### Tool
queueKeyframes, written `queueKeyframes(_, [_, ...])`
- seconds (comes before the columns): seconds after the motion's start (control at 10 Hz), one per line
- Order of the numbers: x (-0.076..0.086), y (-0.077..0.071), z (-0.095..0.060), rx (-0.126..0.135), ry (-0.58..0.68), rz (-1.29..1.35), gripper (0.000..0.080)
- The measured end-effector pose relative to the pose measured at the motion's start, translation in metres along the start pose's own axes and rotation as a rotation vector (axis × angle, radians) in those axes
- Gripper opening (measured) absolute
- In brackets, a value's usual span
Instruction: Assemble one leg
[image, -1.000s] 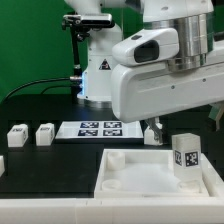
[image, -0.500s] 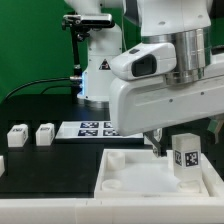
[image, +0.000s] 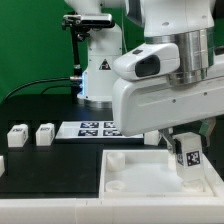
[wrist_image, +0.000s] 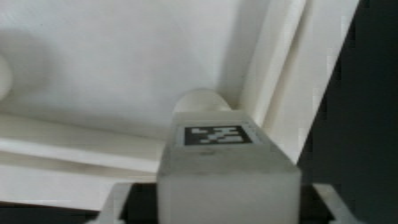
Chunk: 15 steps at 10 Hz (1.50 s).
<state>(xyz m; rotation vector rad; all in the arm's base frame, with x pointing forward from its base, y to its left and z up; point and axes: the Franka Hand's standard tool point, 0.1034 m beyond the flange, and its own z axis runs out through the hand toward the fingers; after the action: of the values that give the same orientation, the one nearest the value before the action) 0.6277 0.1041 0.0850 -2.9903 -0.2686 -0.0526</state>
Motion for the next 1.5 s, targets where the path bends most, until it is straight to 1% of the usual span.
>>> queueKeyframes(0.2, [-0.0001, -0.0006, 0.0003, 0.001, 0.0, 0.067, 0.029])
queueKeyframes(0.3, [-0.0001, -0.0015, 0.0005, 0.004, 0.0, 0.165, 0.029])
queueKeyframes(0.5, [0.0026, -0.0038, 0.0025, 0.027, 0.015, 0.511, 0.0291])
queueKeyframes(0.6, [0.0031, -0.0063, 0.0029, 0.029, 0.015, 0.63, 0.0291])
queueKeyframes(0.7, [0.0034, -0.0068, 0.0029, 0.028, 0.014, 0.735, 0.0291])
queueKeyframes(0.8, [0.0041, -0.0077, 0.003, 0.022, 0.012, 0.917, 0.0291])
queueKeyframes(1.0, [0.0054, -0.007, 0.0037, 0.021, 0.004, 1.154, 0.0291])
queueKeyframes(1.1, [0.0078, -0.0052, 0.0036, 0.015, -0.004, 1.244, 0.0291])
queueKeyframes(1.3, [0.0085, -0.0051, 0.0036, 0.015, -0.001, 1.277, 0.0291])
queueKeyframes(1.4, [0.0085, -0.0051, 0.0036, 0.015, 0.0, 1.24, 0.0291])
queueKeyframes(1.5, [0.0085, -0.0053, 0.0038, 0.015, 0.0, 1.201, 0.0375])
